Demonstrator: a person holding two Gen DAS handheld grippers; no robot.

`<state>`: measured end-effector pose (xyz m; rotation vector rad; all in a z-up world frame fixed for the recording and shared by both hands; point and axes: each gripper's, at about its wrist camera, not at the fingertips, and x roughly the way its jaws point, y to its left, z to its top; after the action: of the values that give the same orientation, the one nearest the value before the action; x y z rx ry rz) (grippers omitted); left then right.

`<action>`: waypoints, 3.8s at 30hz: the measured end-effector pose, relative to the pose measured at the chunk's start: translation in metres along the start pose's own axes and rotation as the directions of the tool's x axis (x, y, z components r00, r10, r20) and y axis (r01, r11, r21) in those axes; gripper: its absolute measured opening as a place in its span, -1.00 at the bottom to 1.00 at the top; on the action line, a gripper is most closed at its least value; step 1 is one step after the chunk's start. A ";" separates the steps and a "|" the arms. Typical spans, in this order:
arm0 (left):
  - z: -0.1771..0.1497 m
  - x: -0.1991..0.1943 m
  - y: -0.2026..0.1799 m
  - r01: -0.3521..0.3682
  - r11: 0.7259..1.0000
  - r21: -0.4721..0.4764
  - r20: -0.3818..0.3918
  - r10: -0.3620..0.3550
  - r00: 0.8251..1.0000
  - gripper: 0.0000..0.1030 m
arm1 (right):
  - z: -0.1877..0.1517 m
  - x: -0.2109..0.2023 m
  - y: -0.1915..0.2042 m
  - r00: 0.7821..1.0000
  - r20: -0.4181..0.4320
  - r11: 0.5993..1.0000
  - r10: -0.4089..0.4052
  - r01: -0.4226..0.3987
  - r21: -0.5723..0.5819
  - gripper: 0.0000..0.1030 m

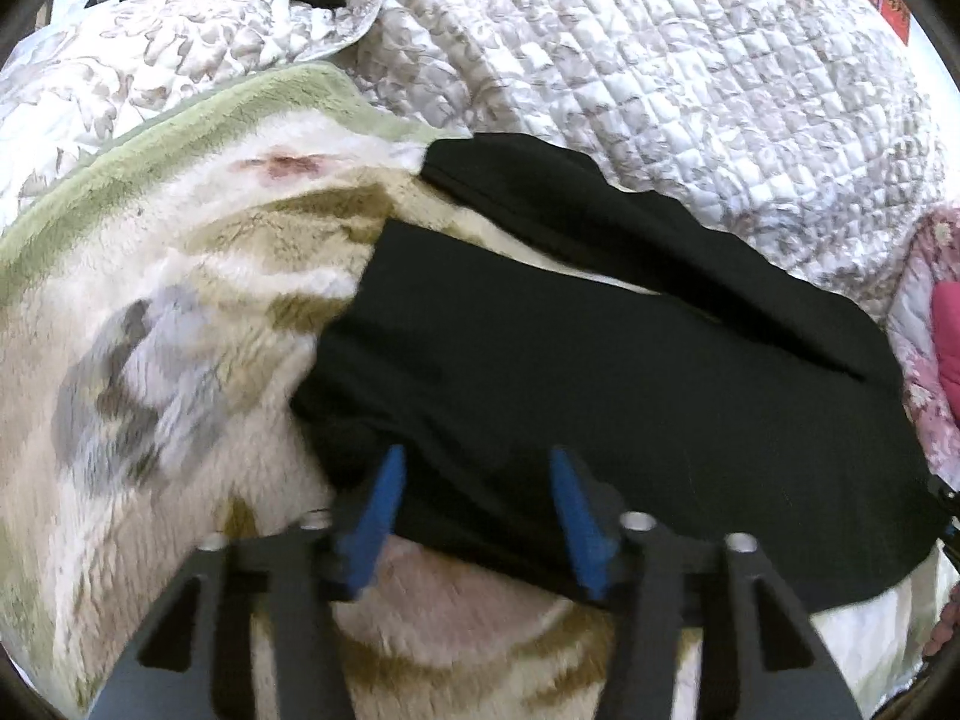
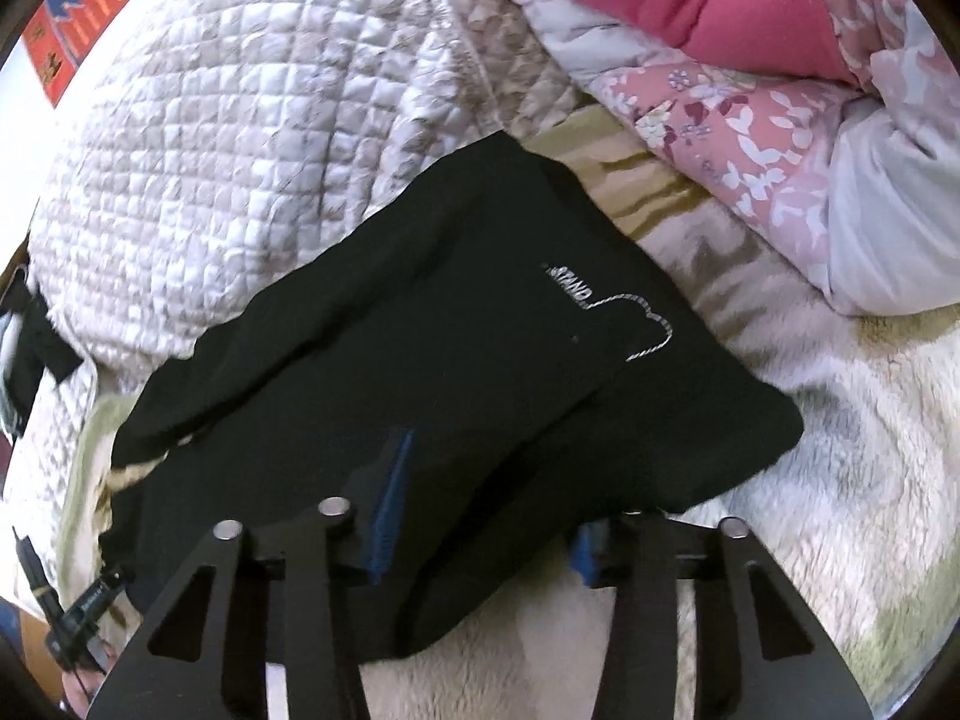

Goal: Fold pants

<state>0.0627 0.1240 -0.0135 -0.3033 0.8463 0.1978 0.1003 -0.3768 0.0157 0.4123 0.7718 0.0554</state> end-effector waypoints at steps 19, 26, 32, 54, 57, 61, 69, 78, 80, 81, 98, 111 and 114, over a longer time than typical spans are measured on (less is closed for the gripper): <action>0.005 -0.086 0.040 0.027 0.999 -0.026 0.051 -0.026 0.998 -0.95 | -0.028 -0.079 -0.015 0.998 -0.026 0.995 0.055 -0.053 0.079 -0.91; -0.014 -0.109 0.059 0.063 0.997 -0.047 0.048 -0.060 0.997 -0.98 | -0.048 -0.096 -0.019 0.997 -0.057 0.993 0.060 -0.054 0.107 -0.91; -0.025 -0.095 0.082 0.040 0.998 -0.058 -0.003 -0.040 0.999 -0.98 | -0.064 -0.071 -0.034 0.984 -0.178 0.991 -0.002 0.026 0.132 -0.89; -0.016 -0.061 0.072 0.056 0.991 -0.124 -0.014 -0.058 0.998 -0.93 | -0.063 -0.092 -0.050 0.998 -0.051 0.974 0.032 -0.020 0.224 -0.88; -0.016 -0.093 0.075 0.059 0.993 -0.104 0.027 -0.056 0.998 -0.93 | -0.061 -0.106 -0.050 0.999 -0.028 0.977 0.030 -0.023 0.214 -0.95; -0.022 -0.102 0.081 0.040 0.996 -0.083 0.028 -0.037 0.999 -0.92 | -0.067 -0.092 -0.058 0.996 -0.084 0.970 -0.014 0.034 0.239 -0.95; -0.042 -0.089 0.087 0.029 0.995 -0.100 -0.038 -0.033 0.999 -0.92 | -0.070 -0.096 -0.058 0.994 -0.094 0.968 -0.047 0.069 0.240 -0.95; -0.046 -0.099 0.099 0.006 0.992 -0.125 -0.042 -0.011 0.999 -0.83 | -0.071 -0.111 -0.055 0.990 -0.071 0.966 -0.123 0.136 0.222 -0.32; -0.038 -0.106 0.107 -0.010 0.989 -0.146 -0.011 0.008 1.000 -0.83 | -0.069 -0.125 -0.057 0.982 -0.012 0.956 -0.191 0.188 0.227 -0.17; -0.032 -0.108 0.108 -0.015 0.990 -0.139 0.007 0.016 1.000 -0.82 | -0.068 -0.129 -0.057 0.979 0.009 0.953 -0.205 0.198 0.228 -0.17; 0.017 -0.019 0.039 -0.138 0.952 0.272 0.084 0.119 0.989 -0.89 | -0.060 -0.091 0.013 0.998 0.003 0.998 -0.056 0.056 -0.014 -0.17; 0.029 -0.038 0.053 -0.138 0.979 0.151 0.101 0.124 0.987 -0.68 | -0.058 -0.067 0.006 0.991 -0.052 0.985 -0.124 0.116 -0.131 -0.17; 0.032 -0.042 0.059 -0.157 0.979 0.128 0.112 0.142 0.983 -0.44 | -0.055 -0.064 -0.002 0.990 -0.082 0.987 -0.111 0.100 -0.127 -0.17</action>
<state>0.0408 0.1884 0.0277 -0.0998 0.7767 0.2920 0.0161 -0.3726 0.0221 0.2530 0.8727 0.0215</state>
